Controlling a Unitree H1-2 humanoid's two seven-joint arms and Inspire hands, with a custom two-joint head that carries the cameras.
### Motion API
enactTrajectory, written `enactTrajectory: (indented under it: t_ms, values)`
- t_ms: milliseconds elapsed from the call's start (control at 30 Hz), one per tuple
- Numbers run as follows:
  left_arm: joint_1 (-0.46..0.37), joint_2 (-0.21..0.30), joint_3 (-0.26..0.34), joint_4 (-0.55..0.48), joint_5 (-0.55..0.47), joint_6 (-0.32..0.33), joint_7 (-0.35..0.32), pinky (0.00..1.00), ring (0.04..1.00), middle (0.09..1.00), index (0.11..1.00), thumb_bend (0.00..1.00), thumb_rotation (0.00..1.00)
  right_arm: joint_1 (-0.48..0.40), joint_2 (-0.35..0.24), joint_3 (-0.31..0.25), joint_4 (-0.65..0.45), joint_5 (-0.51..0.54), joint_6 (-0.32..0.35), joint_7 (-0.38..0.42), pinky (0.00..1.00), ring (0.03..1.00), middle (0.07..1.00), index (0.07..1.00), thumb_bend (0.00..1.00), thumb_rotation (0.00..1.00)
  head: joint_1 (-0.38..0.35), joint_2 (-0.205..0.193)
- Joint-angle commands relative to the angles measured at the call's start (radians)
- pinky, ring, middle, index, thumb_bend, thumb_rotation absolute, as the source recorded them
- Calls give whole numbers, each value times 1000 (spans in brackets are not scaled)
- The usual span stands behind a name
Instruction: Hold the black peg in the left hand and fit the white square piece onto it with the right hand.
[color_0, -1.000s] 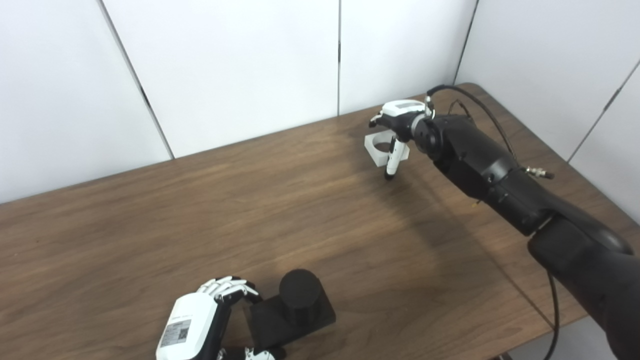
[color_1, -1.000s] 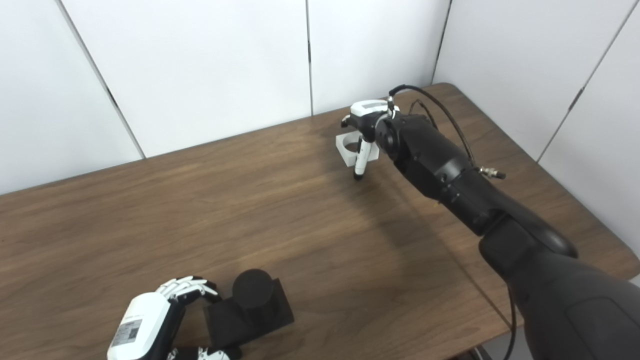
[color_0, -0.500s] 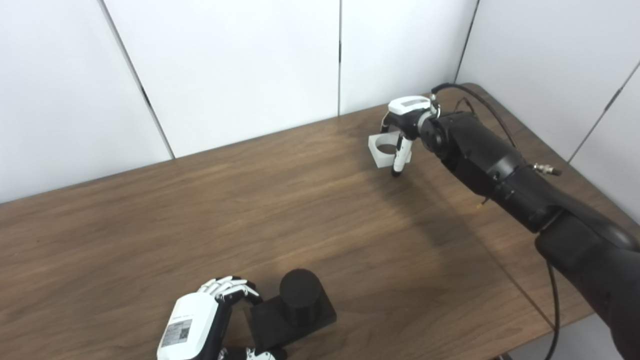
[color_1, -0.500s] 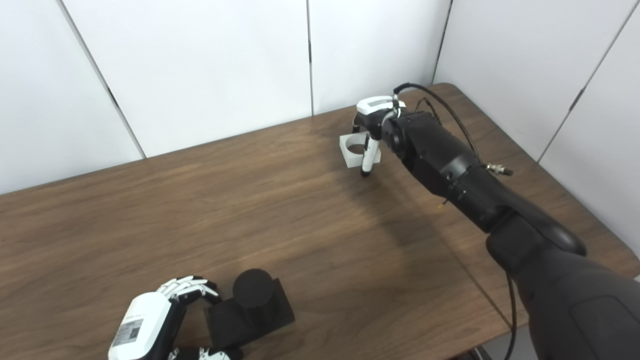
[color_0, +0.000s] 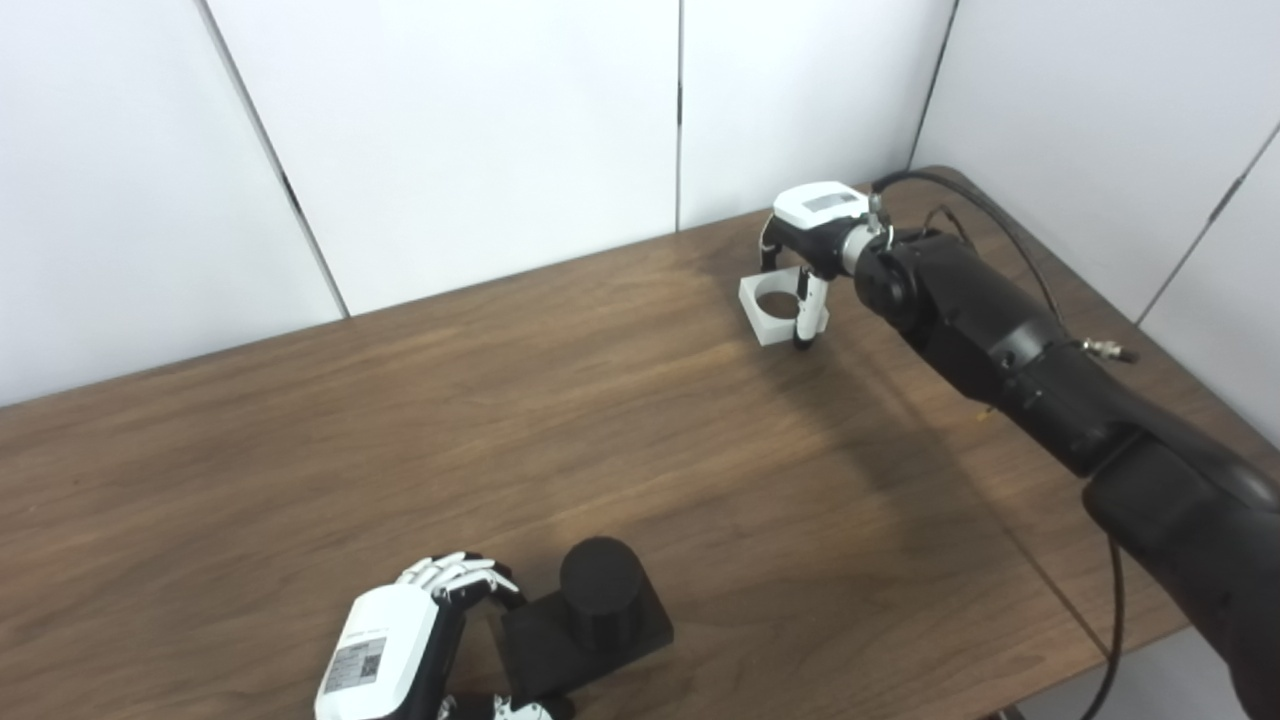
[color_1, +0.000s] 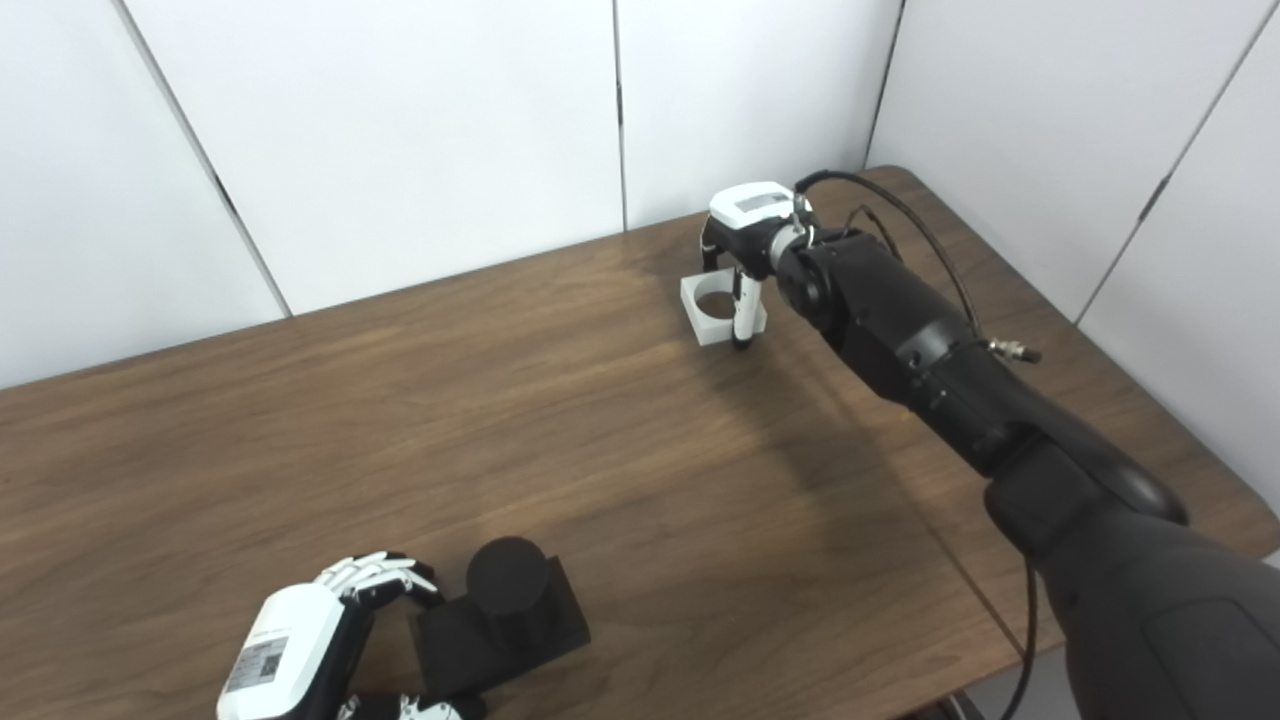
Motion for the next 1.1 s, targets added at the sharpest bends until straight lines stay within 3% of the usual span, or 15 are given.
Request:
enactTrajectory:
  t_ms: [0,100,200,400,567,1067]
  values:
    - [18,-5,-20,11,2,6,-47,853,819,753,487,518,44,-36,-26,-24,-6,-6,-17,-46,835,874,782,485,523,132,2,2]
    - [16,-12,-23,15,5,6,-44,853,819,753,487,517,44,-32,-23,-27,-33,-6,-6,-38,849,880,782,485,523,133,36,9]
    - [11,-22,-26,25,8,9,-46,856,818,756,487,517,44,-27,-41,-14,-125,-8,-5,35,885,883,784,484,524,133,60,12]
    - [3,-39,-38,40,25,26,-58,869,827,766,487,517,44,-6,-100,-7,-417,-25,-32,218,943,881,773,484,524,134,83,15]
    - [-1,-42,-49,42,34,40,-63,871,831,771,488,517,44,11,-116,-27,-603,-11,-35,330,972,888,782,484,524,134,98,22]
    - [-11,-64,-67,42,53,66,-77,891,843,779,488,516,44,-16,-73,-83,-1003,52,0,663,960,861,772,485,524,136,176,80]
